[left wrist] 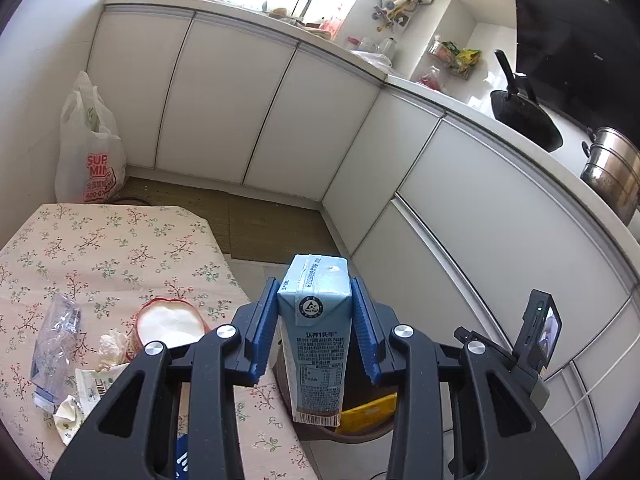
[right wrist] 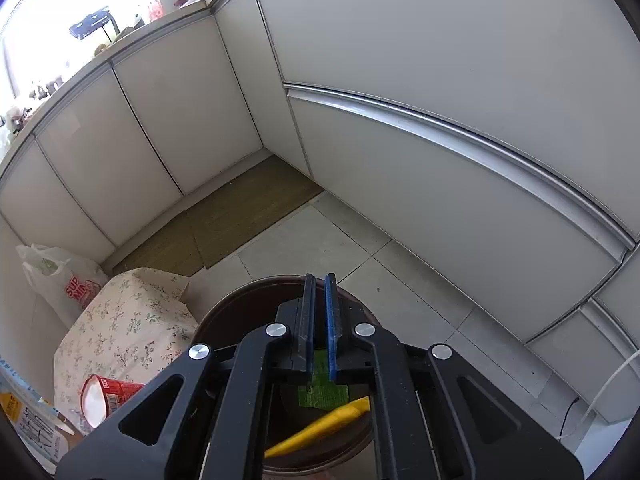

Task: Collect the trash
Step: 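Carry carton and packet over the brown bin and open both tools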

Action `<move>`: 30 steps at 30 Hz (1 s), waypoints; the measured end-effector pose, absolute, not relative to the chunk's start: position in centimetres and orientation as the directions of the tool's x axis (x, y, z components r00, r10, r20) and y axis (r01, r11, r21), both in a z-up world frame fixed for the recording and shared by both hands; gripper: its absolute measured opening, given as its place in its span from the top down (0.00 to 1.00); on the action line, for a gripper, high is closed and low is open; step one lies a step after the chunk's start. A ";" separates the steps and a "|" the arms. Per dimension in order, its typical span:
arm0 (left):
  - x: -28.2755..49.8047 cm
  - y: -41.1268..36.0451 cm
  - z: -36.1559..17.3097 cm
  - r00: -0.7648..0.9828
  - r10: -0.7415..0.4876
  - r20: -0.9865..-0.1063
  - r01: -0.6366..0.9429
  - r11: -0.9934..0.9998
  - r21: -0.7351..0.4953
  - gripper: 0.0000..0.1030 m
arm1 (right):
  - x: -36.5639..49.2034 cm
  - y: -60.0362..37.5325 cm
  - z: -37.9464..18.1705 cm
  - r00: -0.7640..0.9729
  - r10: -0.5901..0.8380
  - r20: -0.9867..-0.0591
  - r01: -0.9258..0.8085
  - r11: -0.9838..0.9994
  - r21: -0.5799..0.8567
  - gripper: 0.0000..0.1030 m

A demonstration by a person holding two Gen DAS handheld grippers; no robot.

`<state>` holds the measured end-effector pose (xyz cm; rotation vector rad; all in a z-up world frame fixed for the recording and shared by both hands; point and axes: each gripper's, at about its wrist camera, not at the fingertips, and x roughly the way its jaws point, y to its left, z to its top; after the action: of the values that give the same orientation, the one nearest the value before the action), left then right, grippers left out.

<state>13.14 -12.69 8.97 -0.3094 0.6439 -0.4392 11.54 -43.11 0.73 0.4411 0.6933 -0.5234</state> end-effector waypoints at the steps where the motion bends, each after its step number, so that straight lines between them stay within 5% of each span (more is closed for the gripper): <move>1: 13.3 -13.2 9.0 0.710 -0.488 -0.508 0.301 0.862 -0.408 0.65 | 11.4 -43.2 0.9 0.654 -0.309 -0.691 0.586 0.784 0.204 0.76; 2: 13.4 -13.8 9.1 0.706 -0.494 -0.508 0.307 0.859 -0.410 0.65 | 11.1 -43.2 1.1 0.657 -0.318 -0.683 0.589 0.782 0.203 0.53; 3: 13.5 -14.2 9.1 0.702 -0.500 -0.507 0.314 0.856 -0.411 0.65 | 10.7 -43.2 1.3 0.666 -0.330 -0.669 0.592 0.779 0.206 0.43; 5: 13.8 -15.4 9.4 0.697 -0.509 -0.505 0.330 0.853 -0.404 0.65 | 10.0 -43.5 2.0 0.673 -0.352 -0.651 0.601 0.773 0.202 0.41; 9: 14.3 -18.0 10.0 0.689 -0.524 -0.501 0.363 0.847 -0.387 0.65 | 8.4 -44.2 2.9 0.671 -0.421 -0.610 0.638 0.747 0.187 0.18; 12: 14.9 -20.0 10.0 0.675 -0.535 -0.508 0.382 0.843 -0.379 0.65 | 7.3 -44.7 3.5 0.663 -0.462 -0.589 0.659 0.733 0.167 0.10; 28: 18.7 -29.7 6.3 0.563 -0.535 -0.630 0.417 0.842 -0.342 0.64 | 6.7 -48.0 2.5 0.571 -0.535 -0.622 0.719 0.691 0.066 0.07; 30: 19.3 -30.4 5.5 0.543 -0.526 -0.655 0.410 0.847 -0.339 0.58 | 6.7 -48.4 2.3 0.568 -0.524 -0.635 0.722 0.688 0.078 0.07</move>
<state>19.29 -30.36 5.53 -0.1516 0.8269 -0.5579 6.70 -48.41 2.34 0.3491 0.6196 -0.7493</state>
